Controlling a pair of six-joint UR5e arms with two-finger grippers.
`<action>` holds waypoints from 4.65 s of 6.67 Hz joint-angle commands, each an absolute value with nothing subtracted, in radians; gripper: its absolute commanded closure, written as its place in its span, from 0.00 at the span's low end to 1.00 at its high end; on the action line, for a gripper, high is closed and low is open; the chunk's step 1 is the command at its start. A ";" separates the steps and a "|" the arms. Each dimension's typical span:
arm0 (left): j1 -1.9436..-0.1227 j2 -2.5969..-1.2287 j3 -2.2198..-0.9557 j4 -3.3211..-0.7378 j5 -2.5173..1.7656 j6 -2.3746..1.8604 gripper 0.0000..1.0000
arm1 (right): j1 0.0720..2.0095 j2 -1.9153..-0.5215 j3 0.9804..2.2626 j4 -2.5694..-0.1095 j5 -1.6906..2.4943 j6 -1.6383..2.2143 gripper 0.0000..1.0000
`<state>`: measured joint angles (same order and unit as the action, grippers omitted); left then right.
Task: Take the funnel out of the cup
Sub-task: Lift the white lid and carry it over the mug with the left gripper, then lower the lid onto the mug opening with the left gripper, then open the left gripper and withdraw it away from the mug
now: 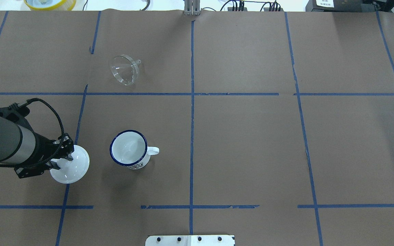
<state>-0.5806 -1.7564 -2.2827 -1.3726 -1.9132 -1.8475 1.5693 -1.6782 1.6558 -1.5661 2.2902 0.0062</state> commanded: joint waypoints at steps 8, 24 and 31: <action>-0.572 -2.132 -2.008 -1.221 -1.945 -1.911 1.00 | 1.569 -1.678 1.657 -1.566 2.290 0.006 0.00; -0.545 -2.129 -1.986 -1.243 -1.939 -1.894 0.00 | 1.569 -1.678 1.657 -1.566 2.290 0.006 0.00; -1.138 -1.947 -2.031 -1.246 -2.173 -0.916 0.00 | 1.569 -1.678 1.655 -1.566 2.290 0.006 0.00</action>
<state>-0.9701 -2.0197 -2.0310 -1.2453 -2.1031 -1.1510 1.5692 -1.6782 1.6558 -1.5662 2.2902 0.0061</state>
